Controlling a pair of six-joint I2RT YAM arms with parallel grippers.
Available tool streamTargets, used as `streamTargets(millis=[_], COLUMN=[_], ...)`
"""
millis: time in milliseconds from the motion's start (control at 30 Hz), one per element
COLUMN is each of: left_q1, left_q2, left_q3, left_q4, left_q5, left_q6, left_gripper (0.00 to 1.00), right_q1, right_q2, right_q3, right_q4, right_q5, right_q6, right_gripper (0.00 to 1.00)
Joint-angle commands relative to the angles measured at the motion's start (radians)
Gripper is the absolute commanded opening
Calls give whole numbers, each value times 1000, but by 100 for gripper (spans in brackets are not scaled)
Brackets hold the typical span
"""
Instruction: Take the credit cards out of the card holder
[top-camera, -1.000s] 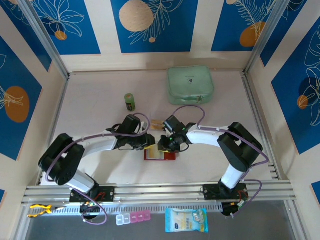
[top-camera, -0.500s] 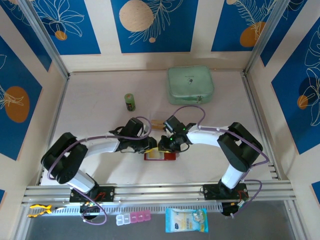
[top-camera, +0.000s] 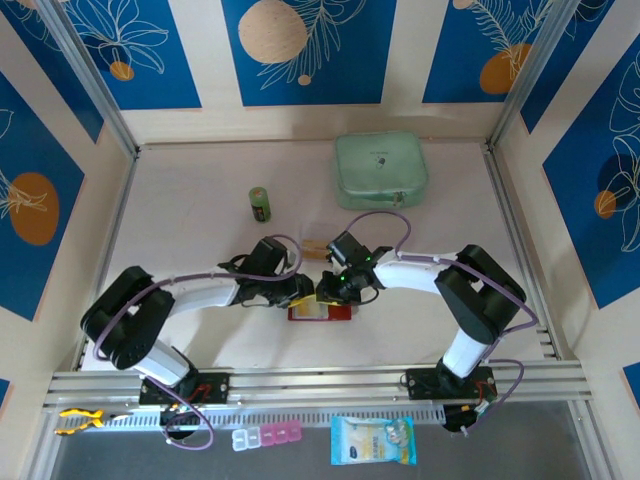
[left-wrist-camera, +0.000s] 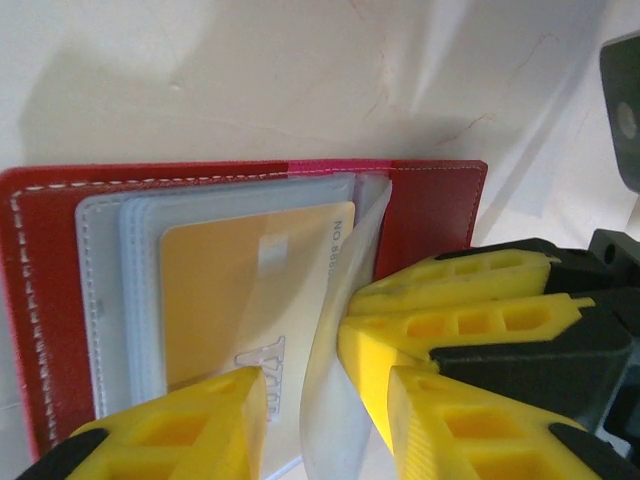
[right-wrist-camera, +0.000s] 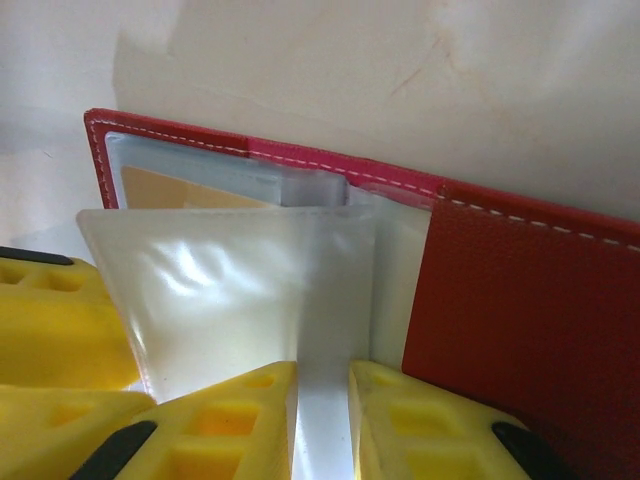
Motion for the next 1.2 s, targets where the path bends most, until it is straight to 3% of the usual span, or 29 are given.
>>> streamTargets(millis=[0,267,467,633,800,1167], left_q1=[-15,-32,-57,-85,-111,-114], left_q2=[12,-2,50,110,164,166], left_q3=[-9,40,82,147,196,258], left_q4=[62,18,22,29,32,-29], left_q5=[45,40,39,54,62,46], left_q6=[-34,-23,-21,-18,-17,27], left_gripper=[33,29,20,19,19,32], right_q1=[9,-9,-52,-66,-88,-113], right_q2=[-56,-184,-267,-324,-376,-423], right_q3=[-15,-11,-24,-43,-71,-101], right_q4=[-18,-124,-170,-190,-201,-219], right_q5=[0,81,75,80,82,79], right_q6=[4,-23,-36,-35,-34,-27], right_gripper=[22,26,26,26,26,27])
